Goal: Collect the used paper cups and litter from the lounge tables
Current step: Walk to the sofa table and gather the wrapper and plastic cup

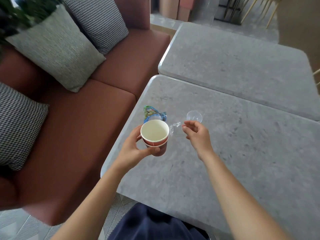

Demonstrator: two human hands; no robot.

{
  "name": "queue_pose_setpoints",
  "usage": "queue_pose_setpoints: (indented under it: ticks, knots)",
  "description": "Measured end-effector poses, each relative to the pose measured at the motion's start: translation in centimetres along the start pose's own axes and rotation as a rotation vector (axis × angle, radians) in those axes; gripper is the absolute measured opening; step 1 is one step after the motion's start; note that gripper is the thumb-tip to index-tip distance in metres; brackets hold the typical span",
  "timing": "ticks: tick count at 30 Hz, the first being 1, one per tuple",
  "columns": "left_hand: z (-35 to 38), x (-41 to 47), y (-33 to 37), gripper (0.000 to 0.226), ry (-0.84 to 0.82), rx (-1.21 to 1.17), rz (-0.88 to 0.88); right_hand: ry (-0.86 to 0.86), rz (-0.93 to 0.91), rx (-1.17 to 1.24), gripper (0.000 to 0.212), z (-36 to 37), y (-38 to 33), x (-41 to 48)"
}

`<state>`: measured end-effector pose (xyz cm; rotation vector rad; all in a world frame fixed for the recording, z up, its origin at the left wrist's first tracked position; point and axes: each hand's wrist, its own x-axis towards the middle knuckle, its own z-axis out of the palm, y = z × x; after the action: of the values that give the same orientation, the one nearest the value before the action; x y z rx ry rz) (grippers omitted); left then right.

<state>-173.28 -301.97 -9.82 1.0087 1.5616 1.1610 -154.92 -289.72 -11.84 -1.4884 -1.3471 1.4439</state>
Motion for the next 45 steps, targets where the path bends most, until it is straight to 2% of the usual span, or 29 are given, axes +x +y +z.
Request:
queue_pose_setpoints:
  ticks: [4,8,14,18,21,25,27,30,33,39,45]
  knots:
    - [-0.4,0.3,-0.3,0.076,0.078,-0.007,0.000,0.038,0.007,-0.193,0.021,-0.1,1.6,2.1]
    - [-0.7,0.7,-0.6,0.075,0.128,-0.020,-0.008,-0.006,0.016,-0.386,0.033,1.0,3.2,3.6]
    - [-0.6,1.6,-1.0,0.069,0.192,-0.008,-0.017,-0.099,-0.081,-0.564,0.040,3.3,4.5,5.1]
    - [-0.5,2.2,-1.5,0.069,0.216,0.002,-0.016,-0.151,-0.187,-0.804,0.049,4.5,5.7,6.6]
    - [-0.3,2.5,-1.6,0.069,0.229,0.006,-0.012,-0.195,-0.194,-0.927,0.045,4.9,6.5,7.3]
    - [-0.2,2.5,-1.6,0.067,0.237,0.012,0.000,-0.152,-0.259,-0.897,0.024,5.1,7.1,7.2]
    - [-0.2,2.5,-1.6,0.067,0.235,0.019,0.008,-0.135,-0.259,-0.874,0.020,4.9,7.1,7.1]
    - [-0.2,2.2,-1.6,0.068,0.241,0.026,0.002,-0.094,-0.258,-0.828,0.020,4.6,6.6,6.7]
    - [-0.1,1.9,-1.5,0.064,0.243,0.054,0.011,-0.036,-0.275,-0.658,0.023,4.5,4.7,5.5]
    - [0.0,1.9,-2.0,0.065,0.242,0.117,0.002,-0.005,-0.460,-0.334,0.025,4.2,-1.7,0.9]
    - [0.5,1.8,-1.9,0.066,0.228,0.126,0.021,-0.107,-0.536,-0.357,0.029,3.3,-5.3,-2.4]
